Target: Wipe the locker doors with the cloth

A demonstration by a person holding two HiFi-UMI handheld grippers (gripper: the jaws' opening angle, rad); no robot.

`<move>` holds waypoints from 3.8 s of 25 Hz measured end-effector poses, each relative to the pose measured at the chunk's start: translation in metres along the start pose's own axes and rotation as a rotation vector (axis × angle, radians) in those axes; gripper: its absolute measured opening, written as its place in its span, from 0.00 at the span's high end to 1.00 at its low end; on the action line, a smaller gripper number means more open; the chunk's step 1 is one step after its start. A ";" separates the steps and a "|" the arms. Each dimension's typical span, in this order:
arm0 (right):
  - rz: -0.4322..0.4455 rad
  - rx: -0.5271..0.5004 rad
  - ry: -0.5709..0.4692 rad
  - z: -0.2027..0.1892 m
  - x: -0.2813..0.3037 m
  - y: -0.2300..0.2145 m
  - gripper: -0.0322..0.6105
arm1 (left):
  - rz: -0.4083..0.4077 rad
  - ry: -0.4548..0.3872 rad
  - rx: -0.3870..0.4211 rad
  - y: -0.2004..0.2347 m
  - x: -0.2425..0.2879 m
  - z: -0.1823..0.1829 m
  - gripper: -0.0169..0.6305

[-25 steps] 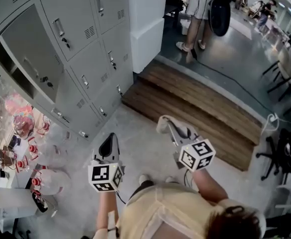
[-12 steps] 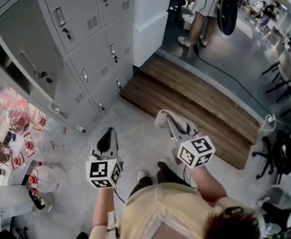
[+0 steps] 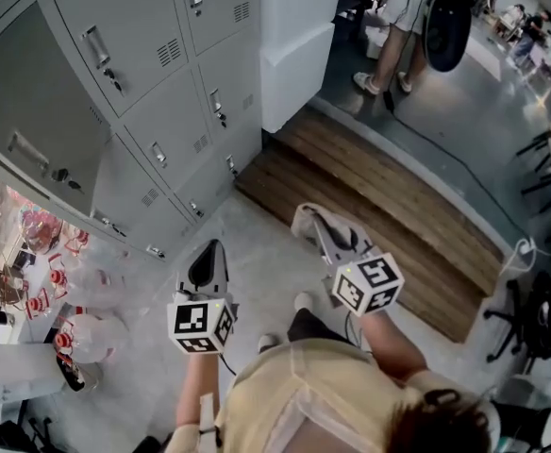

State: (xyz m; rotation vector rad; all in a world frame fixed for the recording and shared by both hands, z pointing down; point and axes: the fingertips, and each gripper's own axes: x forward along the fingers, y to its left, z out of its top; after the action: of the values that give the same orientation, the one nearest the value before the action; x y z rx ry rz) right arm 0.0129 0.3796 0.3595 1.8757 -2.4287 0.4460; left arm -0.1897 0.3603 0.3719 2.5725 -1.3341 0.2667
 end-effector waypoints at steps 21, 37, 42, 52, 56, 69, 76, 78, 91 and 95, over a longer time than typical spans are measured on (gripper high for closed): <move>0.132 -0.060 0.027 0.038 0.101 -0.105 0.93 | 0.073 0.031 -0.012 -0.023 0.136 0.032 0.99; 0.146 -0.070 0.042 0.071 0.259 -0.113 0.93 | 0.166 -0.019 -0.009 0.084 0.230 0.074 0.99; 0.165 -0.062 0.049 0.074 0.312 -0.104 0.93 | 0.197 -0.019 -0.007 0.121 0.246 0.080 0.99; 0.185 -0.089 0.049 0.083 0.385 -0.089 0.93 | 0.253 -0.028 -0.001 0.177 0.256 0.086 0.99; 0.183 -0.094 0.064 0.083 0.401 -0.090 0.93 | 0.280 -0.027 -0.024 0.182 0.257 0.083 0.99; 0.311 -0.123 0.063 0.095 0.466 -0.085 0.93 | 0.376 -0.021 -0.092 0.191 0.296 0.079 0.99; 0.411 -0.142 0.079 0.093 0.509 -0.075 0.93 | 0.457 -0.028 -0.111 0.202 0.319 0.084 0.99; 0.441 -0.152 0.080 0.093 0.521 -0.071 0.93 | 0.480 -0.026 -0.120 0.207 0.325 0.084 0.99; 0.578 -0.214 0.085 0.080 0.572 -0.057 0.93 | 0.559 -0.020 -0.143 0.229 0.365 0.081 0.99; 0.565 -0.212 0.078 0.084 0.580 -0.069 0.93 | 0.558 -0.021 -0.145 0.233 0.378 0.082 0.99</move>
State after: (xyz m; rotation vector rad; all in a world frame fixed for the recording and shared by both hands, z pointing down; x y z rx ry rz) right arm -0.0646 -0.2030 0.4123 1.0554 -2.7924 0.2537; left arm -0.1616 -0.0875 0.4217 2.0445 -1.9778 0.2228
